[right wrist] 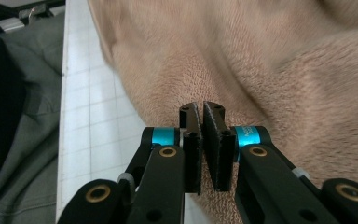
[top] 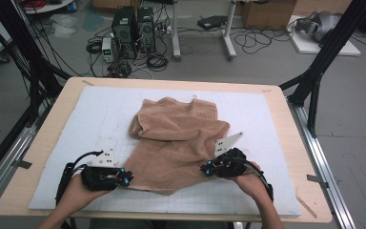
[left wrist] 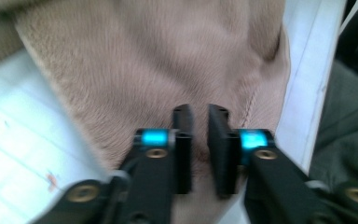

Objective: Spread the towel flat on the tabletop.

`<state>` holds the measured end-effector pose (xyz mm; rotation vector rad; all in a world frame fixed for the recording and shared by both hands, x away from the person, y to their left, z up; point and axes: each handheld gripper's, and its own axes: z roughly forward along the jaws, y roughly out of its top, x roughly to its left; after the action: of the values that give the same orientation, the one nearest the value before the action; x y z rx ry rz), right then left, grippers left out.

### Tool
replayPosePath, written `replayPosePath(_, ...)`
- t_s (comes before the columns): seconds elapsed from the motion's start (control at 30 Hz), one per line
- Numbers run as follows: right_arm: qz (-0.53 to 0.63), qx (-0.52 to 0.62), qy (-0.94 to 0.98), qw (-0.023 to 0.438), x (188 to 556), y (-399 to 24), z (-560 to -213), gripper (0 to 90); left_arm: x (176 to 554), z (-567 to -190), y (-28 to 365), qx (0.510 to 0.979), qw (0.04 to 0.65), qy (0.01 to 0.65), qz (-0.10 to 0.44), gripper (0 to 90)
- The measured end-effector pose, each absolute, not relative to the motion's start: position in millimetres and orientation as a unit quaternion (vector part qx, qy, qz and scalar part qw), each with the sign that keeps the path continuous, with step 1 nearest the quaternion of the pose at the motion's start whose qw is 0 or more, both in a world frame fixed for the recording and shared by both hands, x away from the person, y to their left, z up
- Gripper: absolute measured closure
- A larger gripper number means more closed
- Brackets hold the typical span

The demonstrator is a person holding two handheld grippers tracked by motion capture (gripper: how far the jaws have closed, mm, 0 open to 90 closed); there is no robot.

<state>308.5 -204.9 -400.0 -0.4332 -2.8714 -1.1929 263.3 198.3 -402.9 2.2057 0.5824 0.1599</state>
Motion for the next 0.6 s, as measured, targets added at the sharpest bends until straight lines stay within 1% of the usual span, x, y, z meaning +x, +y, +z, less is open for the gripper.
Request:
replayPosePath(0.1,-0.393,-0.155,-0.906,-0.018,314,-208,-394,85.8,279,-400,194,0.865,0.433,0.242,0.077,59.7)
replayPosePath(0.17,-0.398,-0.166,-0.902,-0.023,319,-205,-397,85.8,292,-402,189,0.862,0.434,0.249,0.087,55.8)
replayPosePath(0.33,-0.373,-0.182,-0.909,-0.035,333,-189,-413,85.9,318,-419,171,0.875,0.399,0.260,0.083,56.1)
replayPosePath(0.43,-0.371,-0.188,-0.909,-0.037,340,-183,-418,86.0,327,-434,163,0.893,0.359,0.261,0.073,56.2)
replayPosePath(0.47,-0.374,-0.188,-0.907,-0.034,342,-183,-419,86.0,328,-436,164,0.890,0.367,0.261,0.074,57.3)
replayPosePath(0.53,-0.378,-0.192,-0.905,-0.026,344,-184,-419,86.1,331,-436,166,0.885,0.370,0.273,0.073,65.2)
replayPosePath(0.57,-0.380,-0.195,-0.904,-0.023,344,-186,-419,86.2,331,-436,167,0.884,0.371,0.274,0.072,70.8)
replayPosePath(0.6,-0.384,-0.194,-0.902,-0.024,343,-187,-417,86.3,331,-435,168,0.885,0.370,0.272,0.072,79.5)
